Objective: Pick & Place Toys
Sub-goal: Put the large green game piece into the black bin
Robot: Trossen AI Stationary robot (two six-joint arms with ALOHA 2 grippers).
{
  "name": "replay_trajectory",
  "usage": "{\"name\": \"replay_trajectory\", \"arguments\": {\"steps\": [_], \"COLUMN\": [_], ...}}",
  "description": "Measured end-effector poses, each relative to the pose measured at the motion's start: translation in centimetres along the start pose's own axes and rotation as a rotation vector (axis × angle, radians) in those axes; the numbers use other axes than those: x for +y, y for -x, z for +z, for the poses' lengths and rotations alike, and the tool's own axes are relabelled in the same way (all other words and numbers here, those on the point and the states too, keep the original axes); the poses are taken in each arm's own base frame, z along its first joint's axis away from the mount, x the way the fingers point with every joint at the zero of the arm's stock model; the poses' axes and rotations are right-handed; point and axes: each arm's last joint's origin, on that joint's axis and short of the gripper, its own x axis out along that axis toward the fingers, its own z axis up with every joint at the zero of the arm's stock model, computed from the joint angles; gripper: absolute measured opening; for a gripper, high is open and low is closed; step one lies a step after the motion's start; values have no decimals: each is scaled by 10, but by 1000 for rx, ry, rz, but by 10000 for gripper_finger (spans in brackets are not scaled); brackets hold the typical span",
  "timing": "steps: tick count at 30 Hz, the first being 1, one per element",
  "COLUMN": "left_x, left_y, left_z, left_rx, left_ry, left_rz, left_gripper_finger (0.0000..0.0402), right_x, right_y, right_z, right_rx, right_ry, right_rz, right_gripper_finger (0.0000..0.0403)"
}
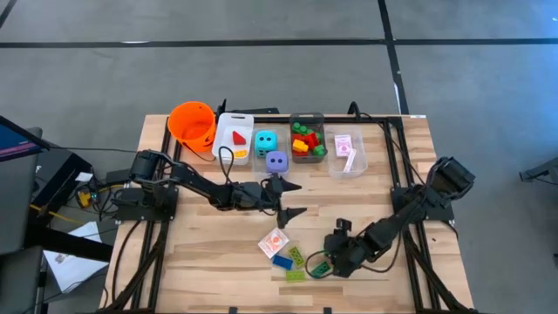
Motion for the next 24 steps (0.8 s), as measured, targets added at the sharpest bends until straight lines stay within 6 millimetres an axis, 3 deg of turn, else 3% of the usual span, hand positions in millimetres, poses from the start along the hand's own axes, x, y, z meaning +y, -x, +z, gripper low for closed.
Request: {"name": "replay_trajectory", "arguments": {"steps": [3,7,11,16,24], "left_x": [-1,-1,0,-2,-4], "left_y": [0,0,0,1,1], "left_z": [0,-1,-2,-3,-3], "left_rx": [5,10,21,26,29], "left_ry": [-1,0,-2,0,-1], "left_rz": [-19,-21,-18,-22,-26], "left_gripper_finger": [397,397,397,397,397], "right_x": [-1,-2,-8,-18,-43], "right_y": [-4,3,14,33,80], "right_z": [0,8,13,20,31], "right_rx": [49,50,20,-74,-303], "right_ry": [8,29,37,1,-181], "right_rz": [2,29,-27,-226,-558], "right_gripper_finger": [206,161,163,163,163]}}
